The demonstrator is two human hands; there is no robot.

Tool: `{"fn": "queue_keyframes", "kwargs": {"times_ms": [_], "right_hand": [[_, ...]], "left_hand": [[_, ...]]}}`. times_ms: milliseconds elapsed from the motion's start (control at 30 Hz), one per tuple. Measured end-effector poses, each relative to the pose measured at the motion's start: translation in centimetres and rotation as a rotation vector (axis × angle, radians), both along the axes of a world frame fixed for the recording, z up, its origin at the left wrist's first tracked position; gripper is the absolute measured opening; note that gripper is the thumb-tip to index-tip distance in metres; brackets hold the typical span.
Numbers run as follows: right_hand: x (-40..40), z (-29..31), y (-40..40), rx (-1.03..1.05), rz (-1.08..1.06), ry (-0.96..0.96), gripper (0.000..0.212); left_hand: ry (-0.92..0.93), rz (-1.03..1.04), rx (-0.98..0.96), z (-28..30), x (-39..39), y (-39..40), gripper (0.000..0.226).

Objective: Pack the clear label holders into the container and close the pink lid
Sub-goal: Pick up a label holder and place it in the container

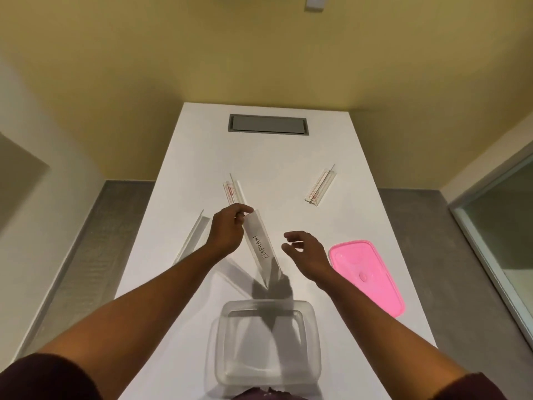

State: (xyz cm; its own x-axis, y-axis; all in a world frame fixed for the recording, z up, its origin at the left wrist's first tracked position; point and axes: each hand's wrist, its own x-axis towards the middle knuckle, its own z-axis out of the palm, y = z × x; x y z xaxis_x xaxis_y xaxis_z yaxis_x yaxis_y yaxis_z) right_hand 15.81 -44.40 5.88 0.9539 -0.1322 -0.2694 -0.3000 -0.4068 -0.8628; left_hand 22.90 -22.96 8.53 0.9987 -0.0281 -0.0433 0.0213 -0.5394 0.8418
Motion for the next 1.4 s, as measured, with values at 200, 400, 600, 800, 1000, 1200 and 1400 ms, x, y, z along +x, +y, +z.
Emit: {"fn": "queue_keyframes", "kwargs": {"times_ms": [200,400,600,800,1000,1200,1400], "right_hand": [[1.3,2.7,2.2,0.061,0.058,-0.034,0.031],[1.1,3.4,3.0,0.107,0.095,-0.018,0.01],[0.5,3.5,4.0,0.166,0.093,-0.011,0.01],[-0.1,3.6,3.4,0.477,-0.051,0.016,0.014],[-0.5,3.1,2.5,0.709,-0.21,0.054,0.006],[-0.8,2.5,2.4,0.765,-0.219,0.036,0.014],[-1.1,2.5,1.6,0.756,-0.199,0.028,0.028]], "left_hand": [[-0.154,-0.187,0.123,2.6,-0.5,-1.4,0.041],[-0.229,-0.238,0.116,4.2,-1.3,-1.2,0.034],[-0.26,-0.215,0.081,4.7,-1.7,-2.2,0.033],[-0.311,-0.217,0.036,2.8,-3.2,-1.2,0.045],[-0.111,-0.207,0.088,-0.7,-5.2,1.3,0.04],[0.003,-0.205,-0.027,-0.6,-5.6,2.2,0.024],[-0.012,-0.252,0.037,0.2,-4.7,2.7,0.025]]}}
